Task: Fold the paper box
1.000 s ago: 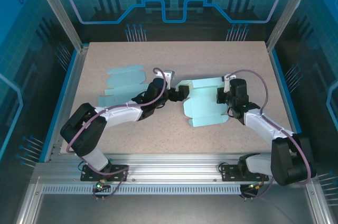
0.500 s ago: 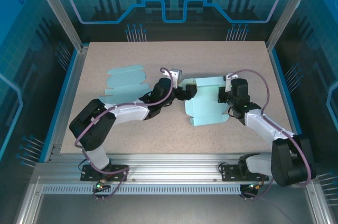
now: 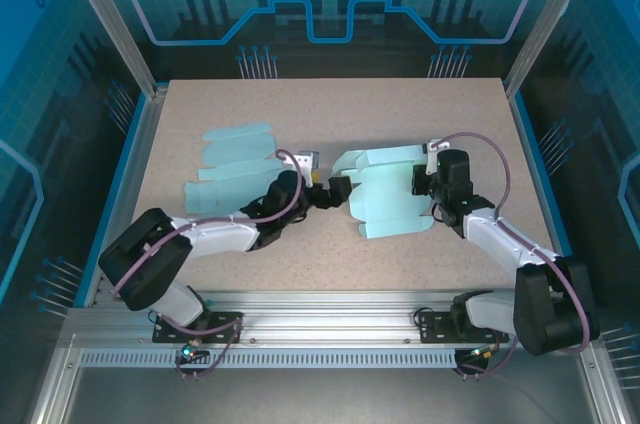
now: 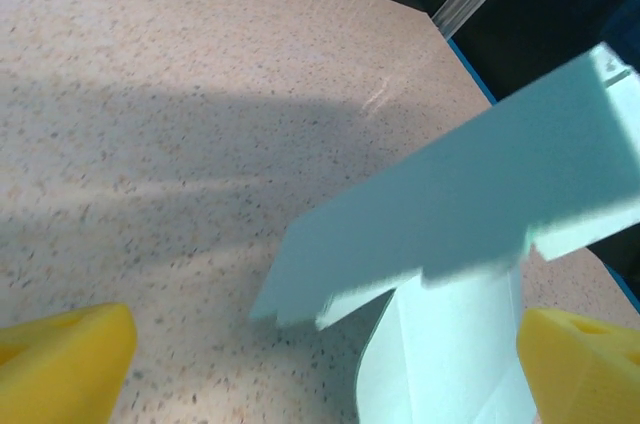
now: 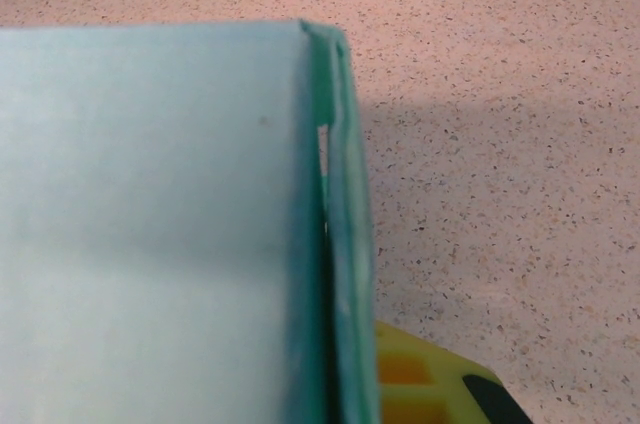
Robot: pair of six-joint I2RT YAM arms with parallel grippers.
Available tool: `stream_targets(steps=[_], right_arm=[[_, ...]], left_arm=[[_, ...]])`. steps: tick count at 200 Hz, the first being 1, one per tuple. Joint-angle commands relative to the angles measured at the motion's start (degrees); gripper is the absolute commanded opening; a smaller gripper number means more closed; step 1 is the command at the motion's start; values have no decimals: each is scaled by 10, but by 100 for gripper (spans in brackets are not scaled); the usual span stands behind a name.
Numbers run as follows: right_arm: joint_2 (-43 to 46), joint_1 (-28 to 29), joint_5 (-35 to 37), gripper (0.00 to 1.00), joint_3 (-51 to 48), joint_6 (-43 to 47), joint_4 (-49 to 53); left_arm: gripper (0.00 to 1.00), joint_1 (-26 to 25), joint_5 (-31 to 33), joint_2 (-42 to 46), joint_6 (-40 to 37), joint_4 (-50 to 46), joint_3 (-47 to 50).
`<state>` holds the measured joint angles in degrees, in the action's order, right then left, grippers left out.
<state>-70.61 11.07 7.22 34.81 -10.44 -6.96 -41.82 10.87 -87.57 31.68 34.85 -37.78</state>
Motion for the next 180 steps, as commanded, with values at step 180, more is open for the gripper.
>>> stream_targets(steps=[180], right_arm=[[10, 3, -4, 0, -2, 2, -16]], left_arm=[[67, -20, -76, -153, 39, 220, -46]])
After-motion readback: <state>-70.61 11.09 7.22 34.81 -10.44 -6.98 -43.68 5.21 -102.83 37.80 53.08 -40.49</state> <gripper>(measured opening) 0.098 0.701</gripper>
